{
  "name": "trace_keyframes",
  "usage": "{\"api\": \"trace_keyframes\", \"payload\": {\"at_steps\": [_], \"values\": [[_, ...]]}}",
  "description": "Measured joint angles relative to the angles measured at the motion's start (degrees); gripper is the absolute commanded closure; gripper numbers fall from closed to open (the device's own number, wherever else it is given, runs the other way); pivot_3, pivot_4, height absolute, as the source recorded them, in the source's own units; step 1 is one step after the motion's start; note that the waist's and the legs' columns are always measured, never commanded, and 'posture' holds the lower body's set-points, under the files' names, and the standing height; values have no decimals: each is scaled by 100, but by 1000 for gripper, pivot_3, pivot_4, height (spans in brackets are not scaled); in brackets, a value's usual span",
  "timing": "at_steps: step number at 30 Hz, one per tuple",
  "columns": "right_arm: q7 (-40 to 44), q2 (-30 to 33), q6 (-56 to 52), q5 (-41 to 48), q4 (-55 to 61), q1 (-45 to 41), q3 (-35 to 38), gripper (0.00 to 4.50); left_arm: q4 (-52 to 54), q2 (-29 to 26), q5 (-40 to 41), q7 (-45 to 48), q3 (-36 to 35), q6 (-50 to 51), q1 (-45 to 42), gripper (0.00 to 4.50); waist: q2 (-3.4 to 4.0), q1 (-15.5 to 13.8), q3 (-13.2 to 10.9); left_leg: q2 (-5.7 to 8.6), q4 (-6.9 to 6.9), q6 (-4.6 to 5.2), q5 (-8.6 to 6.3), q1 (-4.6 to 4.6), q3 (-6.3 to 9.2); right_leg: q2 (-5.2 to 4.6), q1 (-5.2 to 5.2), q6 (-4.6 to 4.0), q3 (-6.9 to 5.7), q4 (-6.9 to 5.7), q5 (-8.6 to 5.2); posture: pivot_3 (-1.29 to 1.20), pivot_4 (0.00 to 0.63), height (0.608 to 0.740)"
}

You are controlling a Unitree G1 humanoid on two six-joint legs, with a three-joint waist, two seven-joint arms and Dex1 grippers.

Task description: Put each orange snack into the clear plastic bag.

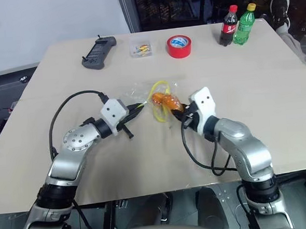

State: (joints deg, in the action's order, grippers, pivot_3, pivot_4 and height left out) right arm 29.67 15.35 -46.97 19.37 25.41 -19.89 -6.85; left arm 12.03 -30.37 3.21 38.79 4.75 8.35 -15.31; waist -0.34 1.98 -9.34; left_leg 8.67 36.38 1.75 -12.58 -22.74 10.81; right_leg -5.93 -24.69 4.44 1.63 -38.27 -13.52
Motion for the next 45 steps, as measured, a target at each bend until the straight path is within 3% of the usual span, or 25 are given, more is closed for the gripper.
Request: {"api": "trace_keyframes", "payload": {"at_steps": [5, 11, 15, 24, 35, 38, 39, 40, 42, 45], "values": [[20, 85, -1, 49, -329, -267, -77, 3389, 159, -215, 30, 94, -53, -55, 193, 4500, 0, -38, 0, 5, 0, 1, -1, -5, 1, 0, -1, 0, -1, 5, 1, 0, 150, 740], [495, 1190, -182, 569, 0, 9, 806, 3389, 208, -279, 25, -68, -277, 129, 201, 4500, -2, -170, 1, 6, 0, 5, -3, -11, 13, -1, 12, 4, -15, 29, 2, 0, 150, 740], [930, 1465, -327, 1145, 348, 210, 914, 3389, 326, -267, 29, -82, -242, 152, 204, 4500, -2, -104, 0, -9, -1, 7, -4, -6, 1, -11, 10, 4, -6, 28, 2, 0, 150, 740], [707, 778, -30, 794, -289, -456, -131, 3389, 535, -288, 56, -4, -215, 146, 379, 4500, -5, -125, 2, -10, 1, 5, -4, -6, -7, 0, 12, 4, -3, 31, 4, 0, 150, 740], [1080, -17, 1625, -362, -2550, -1460, -1167, 3389, 876, -590, 308, 510, -238, -227, 985, 4500, -4, -107, 1, -12, -1, 4, -3, -5, -7, 7, 8, 1, -1, 29, 5, 0, 150, 740], [1414, -151, 2023, -498, -2991, -1669, -1358, 2685, 865, -602, 307, 483, -259, -281, 1085, 4500, -4, -94, 1, -12, -1, 4, -3, -4, -7, 14, 8, 0, 1, 29, 6, 0, 150, 740], [1549, -178, 2241, -599, -3194, -1758, -1410, 1931, 808, -553, 314, 433, -271, -277, 1100, 4500, -4, -100, 1, -12, -1, 4, -3, -4, -5, 15, 7, 0, -1, 28, 6, 0, 150, 740], [1588, -177, 2285, -629, -3223, -1764, -1426, 1798, 787, -546, 318, 420, -274, -277, 1101, 4500, -4, -101, 1, -12, -1, 4, -3, -4, -5, 15, 7, 0, -1, 28, 6, 0, 150, 740], [1613, -124, 2465, -795, -3257, -1761, -1501, 1107, 766, -491, 383, 356, -333, -190, 1097, 4500, -3, -109, 1, -12, -1, 4, -3, -4, -4, 15, 8, -1, -2, 28, 6, 0, 150, 740], [1509, 234, 2912, -1160, -2981, -1533, -1459, 1107, 745, -359, 615, 174, -544, 203, 998, 4500, -5, -138, 2, -8, -1, 4, -3, -6, -1, 13, 8, 0, -5, 30, 6, 0, 150, 740]]}}
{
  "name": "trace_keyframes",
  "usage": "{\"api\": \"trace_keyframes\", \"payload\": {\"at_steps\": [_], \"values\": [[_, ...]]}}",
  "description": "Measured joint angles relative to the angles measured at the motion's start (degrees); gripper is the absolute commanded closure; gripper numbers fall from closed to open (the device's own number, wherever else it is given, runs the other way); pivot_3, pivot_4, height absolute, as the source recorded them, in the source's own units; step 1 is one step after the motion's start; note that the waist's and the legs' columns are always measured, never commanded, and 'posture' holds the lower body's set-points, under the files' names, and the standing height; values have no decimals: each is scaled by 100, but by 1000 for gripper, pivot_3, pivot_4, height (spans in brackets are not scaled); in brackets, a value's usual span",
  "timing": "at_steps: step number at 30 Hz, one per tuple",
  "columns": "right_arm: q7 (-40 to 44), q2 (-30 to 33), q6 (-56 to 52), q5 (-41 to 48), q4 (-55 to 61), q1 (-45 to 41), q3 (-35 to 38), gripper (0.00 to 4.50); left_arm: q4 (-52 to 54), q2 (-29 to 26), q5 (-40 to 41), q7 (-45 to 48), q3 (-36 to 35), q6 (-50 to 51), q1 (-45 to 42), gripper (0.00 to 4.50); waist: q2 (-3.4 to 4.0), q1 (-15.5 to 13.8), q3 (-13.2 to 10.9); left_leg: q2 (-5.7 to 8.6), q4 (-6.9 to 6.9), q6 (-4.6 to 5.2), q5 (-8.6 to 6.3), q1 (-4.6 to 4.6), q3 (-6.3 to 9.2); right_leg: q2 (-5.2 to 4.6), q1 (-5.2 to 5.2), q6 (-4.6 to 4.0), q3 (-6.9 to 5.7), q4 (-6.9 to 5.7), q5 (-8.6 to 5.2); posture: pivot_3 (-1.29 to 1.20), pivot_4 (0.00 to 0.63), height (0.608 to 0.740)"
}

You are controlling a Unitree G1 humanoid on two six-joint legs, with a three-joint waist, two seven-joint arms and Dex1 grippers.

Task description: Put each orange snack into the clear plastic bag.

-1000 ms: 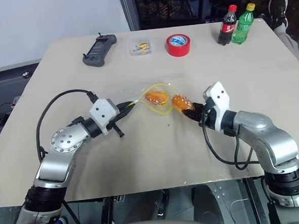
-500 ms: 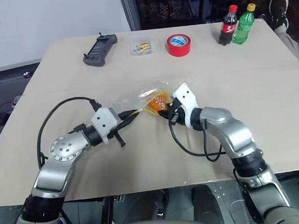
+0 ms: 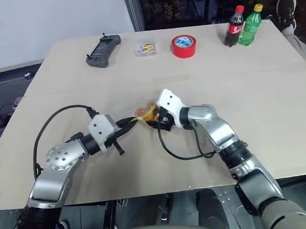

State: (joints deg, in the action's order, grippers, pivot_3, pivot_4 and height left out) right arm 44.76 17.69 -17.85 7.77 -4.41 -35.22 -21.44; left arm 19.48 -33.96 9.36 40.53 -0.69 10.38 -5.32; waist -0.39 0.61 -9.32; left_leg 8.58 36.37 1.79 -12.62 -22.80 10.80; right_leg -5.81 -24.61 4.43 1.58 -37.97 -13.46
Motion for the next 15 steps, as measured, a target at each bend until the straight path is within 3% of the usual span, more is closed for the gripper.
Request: {"api": "trace_keyframes", "payload": {"at_steps": [5, 8, 15], "values": [[101, 975, 145, 5, 1565, 823, 631, 1107, -63, 41, 313, -104, -341, 459, -386, 4500, 0, 10, 0, 2, 0, 0, 0, -3, 3, -4, -1, 1, -1, 0, 0, 0, 150, 740], [21, 1240, 370, -227, 1930, 940, 757, 1107, -82, 38, 373, -88, -353, 523, -520, 4500, 0, 51, 0, -11, 0, -1, -1, 4, -8, -9, -1, 1, 8, -1, 0, 0, 150, 740], [-641, 1668, 1434, -2053, 1015, 832, 274, 1107, -282, 24, 442, -4, -356, 543, -600, 4500, -3, 16, 1, -11, 1, -2, 0, 6, -19, 4, 1, 0, 11, -2, 0, 0, 150, 740]]}}
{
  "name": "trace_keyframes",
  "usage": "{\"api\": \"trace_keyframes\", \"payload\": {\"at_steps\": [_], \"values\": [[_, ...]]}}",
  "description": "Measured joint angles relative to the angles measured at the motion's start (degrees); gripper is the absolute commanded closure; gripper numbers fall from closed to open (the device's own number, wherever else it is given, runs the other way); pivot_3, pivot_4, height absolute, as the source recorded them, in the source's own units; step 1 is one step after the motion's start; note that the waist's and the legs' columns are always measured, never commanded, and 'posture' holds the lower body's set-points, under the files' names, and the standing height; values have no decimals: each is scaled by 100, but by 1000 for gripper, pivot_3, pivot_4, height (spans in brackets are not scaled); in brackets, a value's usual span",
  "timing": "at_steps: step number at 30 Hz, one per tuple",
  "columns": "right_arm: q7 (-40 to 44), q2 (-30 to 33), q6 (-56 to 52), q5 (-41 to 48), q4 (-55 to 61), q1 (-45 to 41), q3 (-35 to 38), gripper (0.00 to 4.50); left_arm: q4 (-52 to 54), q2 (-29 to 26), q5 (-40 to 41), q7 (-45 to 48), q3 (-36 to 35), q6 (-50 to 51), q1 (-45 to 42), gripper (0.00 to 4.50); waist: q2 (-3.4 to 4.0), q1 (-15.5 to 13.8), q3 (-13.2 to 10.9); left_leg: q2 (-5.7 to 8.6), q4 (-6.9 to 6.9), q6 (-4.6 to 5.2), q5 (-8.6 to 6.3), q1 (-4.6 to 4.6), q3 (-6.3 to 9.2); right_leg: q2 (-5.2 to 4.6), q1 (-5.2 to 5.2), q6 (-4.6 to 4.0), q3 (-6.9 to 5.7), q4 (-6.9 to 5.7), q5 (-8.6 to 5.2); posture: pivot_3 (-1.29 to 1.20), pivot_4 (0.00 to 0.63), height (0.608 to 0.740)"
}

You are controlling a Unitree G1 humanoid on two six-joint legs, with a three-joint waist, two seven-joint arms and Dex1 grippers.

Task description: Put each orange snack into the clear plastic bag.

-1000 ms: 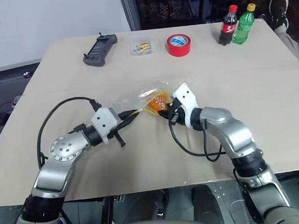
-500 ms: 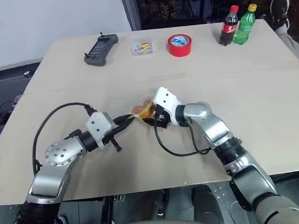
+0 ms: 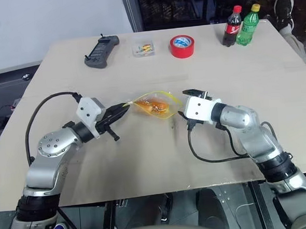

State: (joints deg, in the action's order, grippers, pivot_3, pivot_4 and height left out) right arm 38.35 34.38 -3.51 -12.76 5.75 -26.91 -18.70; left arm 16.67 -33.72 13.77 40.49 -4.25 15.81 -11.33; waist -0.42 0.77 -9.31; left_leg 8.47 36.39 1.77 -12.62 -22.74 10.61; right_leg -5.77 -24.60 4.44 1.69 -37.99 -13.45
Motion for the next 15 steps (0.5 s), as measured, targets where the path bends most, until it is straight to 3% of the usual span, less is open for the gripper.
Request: {"api": "trace_keyframes", "payload": {"at_steps": [4, 7, 12, 15], "values": [[7, -169, 323, -360, -696, -285, -329, 1107, -39, -26, -2, 63, 10, -43, -103, 4500, 0, 13, -1, -2, 0, 0, 0, 0, -2, -2, -2, -1, 6, 0, 0, 0, 150, 740], [8, -381, 407, -403, -955, -602, -335, 1810, -45, -30, -17, 97, 31, -140, -119, 4500, 0, 17, -1, -3, 0, 0, 0, -1, -4, -1, -6, -1, 10, 0, 0, 0, 150, 740], [130, -548, 397, -261, -937, -798, -302, 4227, -202, -46, -66, 106, 29, -293, -108, 4500, -1, -4, -1, -2, -1, 0, 0, -3, -2, 3, -5, -1, 9, 2, 1, 0, 150, 740], [278, -546, 357, -162, -755, -793, -292, 4370, -296, -58, -111, 112, 29, -402, -101, 4500, -1, -4, -1, -2, -1, 0, 0, -3, -2, 3, -5, -1, 8, 3, 1, 0, 150, 740]]}}
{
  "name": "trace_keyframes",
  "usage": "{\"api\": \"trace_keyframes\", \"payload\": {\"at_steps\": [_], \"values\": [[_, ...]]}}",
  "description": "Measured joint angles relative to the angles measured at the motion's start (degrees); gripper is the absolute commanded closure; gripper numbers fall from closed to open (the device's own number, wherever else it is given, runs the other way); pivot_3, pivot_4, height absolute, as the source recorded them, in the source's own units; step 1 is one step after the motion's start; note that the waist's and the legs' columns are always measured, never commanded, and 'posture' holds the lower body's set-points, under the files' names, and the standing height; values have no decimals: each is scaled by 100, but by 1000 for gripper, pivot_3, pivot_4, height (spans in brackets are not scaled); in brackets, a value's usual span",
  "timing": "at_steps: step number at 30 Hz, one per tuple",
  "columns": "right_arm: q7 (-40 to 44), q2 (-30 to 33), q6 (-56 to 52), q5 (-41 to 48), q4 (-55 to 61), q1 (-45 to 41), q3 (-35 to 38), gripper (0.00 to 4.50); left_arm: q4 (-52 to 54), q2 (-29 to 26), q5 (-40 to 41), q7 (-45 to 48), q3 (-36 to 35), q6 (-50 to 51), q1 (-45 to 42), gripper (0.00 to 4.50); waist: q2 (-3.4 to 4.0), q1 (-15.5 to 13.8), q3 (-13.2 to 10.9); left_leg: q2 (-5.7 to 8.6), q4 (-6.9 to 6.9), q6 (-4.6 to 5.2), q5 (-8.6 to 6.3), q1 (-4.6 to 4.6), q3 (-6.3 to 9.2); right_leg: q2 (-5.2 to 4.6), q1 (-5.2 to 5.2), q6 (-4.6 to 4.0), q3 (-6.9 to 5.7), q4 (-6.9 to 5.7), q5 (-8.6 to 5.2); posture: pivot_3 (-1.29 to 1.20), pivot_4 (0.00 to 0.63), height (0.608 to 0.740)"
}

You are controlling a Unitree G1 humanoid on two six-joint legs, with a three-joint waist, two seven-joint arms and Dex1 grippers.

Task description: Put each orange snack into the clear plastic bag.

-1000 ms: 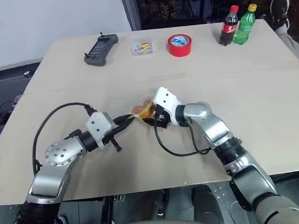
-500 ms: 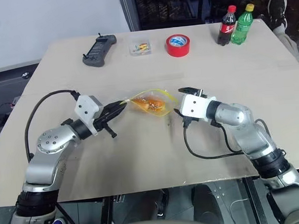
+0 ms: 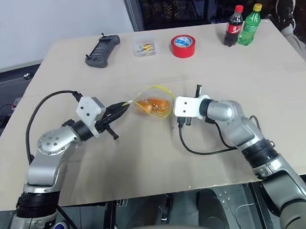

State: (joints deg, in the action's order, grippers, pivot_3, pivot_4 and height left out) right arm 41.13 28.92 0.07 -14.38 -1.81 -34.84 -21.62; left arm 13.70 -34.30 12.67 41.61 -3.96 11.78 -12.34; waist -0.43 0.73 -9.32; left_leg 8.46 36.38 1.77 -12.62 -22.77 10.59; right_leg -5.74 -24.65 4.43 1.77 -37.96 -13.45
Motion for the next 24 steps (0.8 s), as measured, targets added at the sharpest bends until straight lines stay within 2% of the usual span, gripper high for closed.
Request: {"api": "trace_keyframes", "payload": {"at_steps": [7, 10, 13, 17, 20, 23, 24], "values": [[52, 9, -244, 135, 102, -27, 179, 4370, -424, 23, -120, 16, 54, -265, -258, 4500, 0, -1, 0, 0, 0, 0, 0, 1, 1, 1, 0, 0, -2, -2, 0, 0, 150, 740], [-280, 111, -269, -35, -457, -450, 386, 4370, -924, 145, -291, -143, 161, -402, -958, 4500, -4, -33, -3, 4, 7, -1, 1, -5, 6, 2, 3, -3, -11, -1, 13, 0, 150, 740], [-648, 483, -42, -291, -1297, -1051, 599, 4370, -1745, 299, -476, -342, 221, -693, -2075, 4500, -11, -42, -7, 9, 15, -1, 2, -10, 7, 0, 4, 3, -13, 3, 18, 0, 150, 740], [-1032, 771, 262, -415, -1961, -1486, 859, 4370, -2280, 431, -554, -406, 229, -1233, -2823, 4500, -13, 14, -6, 10, 10, 0, 1, -14, 0, -11, -5, 3, -2, 8, 18, 0, 150, 740], [-1231, 1026, 406, -459, -2107, -1490, 1117, 4370, -2396, 583, -627, -389, 280, -1814, -2890, 4500, -13, 83, -6, 4, -8, 1, 1, -16, -8, -18, -13, 2, 14, 28, 18, 0, 150, 740], [-1005, 1059, 225, -199, -1729, -1063, 1276, 4370, -2305, 774, -557, -399, 292, -1740, -2730, 4500, -14, 129, -5, 2, -6, 3, 0, -18, -6, -18, -12, 3, 13, 27, 18, 0, 150, 740], [-795, 1053, 65, 5, -1442, -816, 1330, 4143, -2252, 800, -551, -414, 294, -1680, -2632, 4500, -15, 135, -5, 2, -6, 3, 0, -17, -5, -18, -12, 3, 13, 25, 18, 0, 150, 740]]}}
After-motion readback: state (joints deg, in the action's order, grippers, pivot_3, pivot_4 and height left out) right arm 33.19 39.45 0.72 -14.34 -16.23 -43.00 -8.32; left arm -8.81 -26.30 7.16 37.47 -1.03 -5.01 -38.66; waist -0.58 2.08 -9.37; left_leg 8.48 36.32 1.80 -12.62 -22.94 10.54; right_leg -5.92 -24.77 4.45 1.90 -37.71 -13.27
